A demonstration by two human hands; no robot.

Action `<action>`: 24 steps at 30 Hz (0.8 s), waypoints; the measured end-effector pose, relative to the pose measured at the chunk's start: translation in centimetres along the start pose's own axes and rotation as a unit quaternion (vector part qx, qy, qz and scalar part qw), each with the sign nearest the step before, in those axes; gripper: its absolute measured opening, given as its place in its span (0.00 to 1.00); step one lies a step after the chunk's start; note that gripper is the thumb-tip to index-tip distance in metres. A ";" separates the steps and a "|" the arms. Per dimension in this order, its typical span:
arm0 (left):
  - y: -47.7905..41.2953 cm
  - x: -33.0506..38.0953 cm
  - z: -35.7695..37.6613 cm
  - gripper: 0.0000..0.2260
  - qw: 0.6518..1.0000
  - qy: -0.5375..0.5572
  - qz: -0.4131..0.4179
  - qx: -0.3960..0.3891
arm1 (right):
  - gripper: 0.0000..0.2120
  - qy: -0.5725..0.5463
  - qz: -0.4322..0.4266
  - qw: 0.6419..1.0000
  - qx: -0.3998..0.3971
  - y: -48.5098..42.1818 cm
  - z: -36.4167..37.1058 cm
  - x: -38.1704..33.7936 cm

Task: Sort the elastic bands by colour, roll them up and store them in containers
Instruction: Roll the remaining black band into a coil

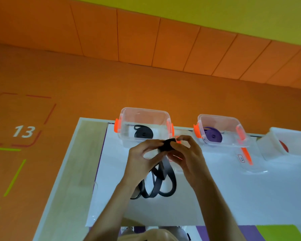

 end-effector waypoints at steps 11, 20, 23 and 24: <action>-2.9 3.7 1.2 0.15 0.987 -0.157 0.042 -0.003 | 0.08 0.115 -0.008 0.992 -0.042 -2.1 -1.0 -2.2; -2.5 4.1 3.4 0.15 0.956 -0.278 0.086 0.014 | 0.11 0.264 -0.039 0.962 -0.053 -3.4 -2.0 -2.3; -2.3 3.8 3.4 0.15 0.968 -0.237 0.084 0.002 | 0.05 0.241 -0.018 0.968 -0.060 -3.5 -2.5 -2.2; -2.3 3.5 3.2 0.15 0.974 -0.215 0.068 -0.005 | 0.05 0.220 -0.001 0.974 -0.062 -3.5 -2.6 -2.2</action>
Point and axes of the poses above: each hand's wrist, its own y-axis away from the middle knuckle, its own z-axis out of the palm, x = y × z, the point moved 8 cm from there along -y, towards the middle knuckle, and after that the axes turned 3 degrees about -y, right-handed, at the moved point
